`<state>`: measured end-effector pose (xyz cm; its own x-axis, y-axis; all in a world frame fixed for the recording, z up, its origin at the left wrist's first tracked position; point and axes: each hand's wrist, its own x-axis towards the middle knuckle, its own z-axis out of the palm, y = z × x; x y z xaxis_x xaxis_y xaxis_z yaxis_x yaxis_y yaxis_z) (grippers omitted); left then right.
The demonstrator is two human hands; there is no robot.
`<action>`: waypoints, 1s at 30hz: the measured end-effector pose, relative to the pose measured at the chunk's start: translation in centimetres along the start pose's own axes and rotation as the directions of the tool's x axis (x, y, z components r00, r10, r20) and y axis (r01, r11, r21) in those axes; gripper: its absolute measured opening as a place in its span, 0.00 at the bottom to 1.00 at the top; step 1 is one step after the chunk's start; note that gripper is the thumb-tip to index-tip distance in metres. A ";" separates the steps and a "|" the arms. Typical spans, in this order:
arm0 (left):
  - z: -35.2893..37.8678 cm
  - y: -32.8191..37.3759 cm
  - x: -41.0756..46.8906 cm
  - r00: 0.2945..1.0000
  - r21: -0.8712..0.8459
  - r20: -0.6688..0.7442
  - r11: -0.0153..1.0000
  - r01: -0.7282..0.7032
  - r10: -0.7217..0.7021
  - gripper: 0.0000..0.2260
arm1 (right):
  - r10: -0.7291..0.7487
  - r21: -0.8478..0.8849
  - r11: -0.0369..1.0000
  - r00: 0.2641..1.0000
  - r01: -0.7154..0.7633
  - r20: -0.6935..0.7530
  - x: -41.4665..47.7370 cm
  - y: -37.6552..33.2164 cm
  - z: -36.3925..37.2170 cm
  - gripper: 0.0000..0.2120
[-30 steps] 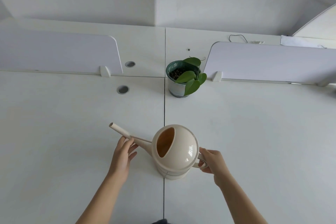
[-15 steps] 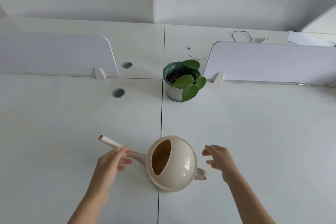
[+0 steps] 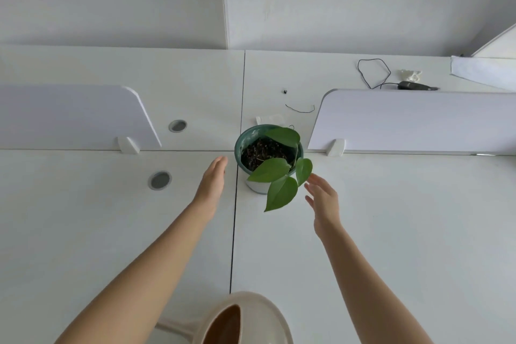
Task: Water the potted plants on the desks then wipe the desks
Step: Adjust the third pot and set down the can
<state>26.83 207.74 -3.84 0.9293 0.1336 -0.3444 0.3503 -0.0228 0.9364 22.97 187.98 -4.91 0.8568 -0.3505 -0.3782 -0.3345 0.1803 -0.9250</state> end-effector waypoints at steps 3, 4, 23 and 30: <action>1.3 0.5 3.0 0.991 -0.223 0.064 0.967 0.126 -0.114 0.23 | -0.048 0.107 0.993 0.998 0.043 0.048 1.9 -0.1 0.6 0.16; 1.6 0.7 3.5 0.987 -0.289 0.101 0.946 0.147 -0.122 0.22 | -0.065 0.129 0.990 0.995 0.055 0.070 2.4 -0.1 0.8 0.16; 2.3 0.1 3.2 0.996 -0.327 0.059 0.941 0.082 -0.066 0.23 | -0.028 0.267 0.964 0.995 0.000 0.100 2.0 1.5 1.5 0.11; 4.0 0.8 1.5 0.992 -0.251 0.123 0.966 0.067 -0.037 0.18 | -0.081 0.180 0.982 0.981 0.049 0.174 1.5 1.9 2.7 0.09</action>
<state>28.96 203.96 -3.88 0.9230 0.0112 -0.3847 0.3715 0.2352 0.8982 24.65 190.34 -7.14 0.9363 -0.1985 -0.2896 -0.2159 0.3249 -0.9208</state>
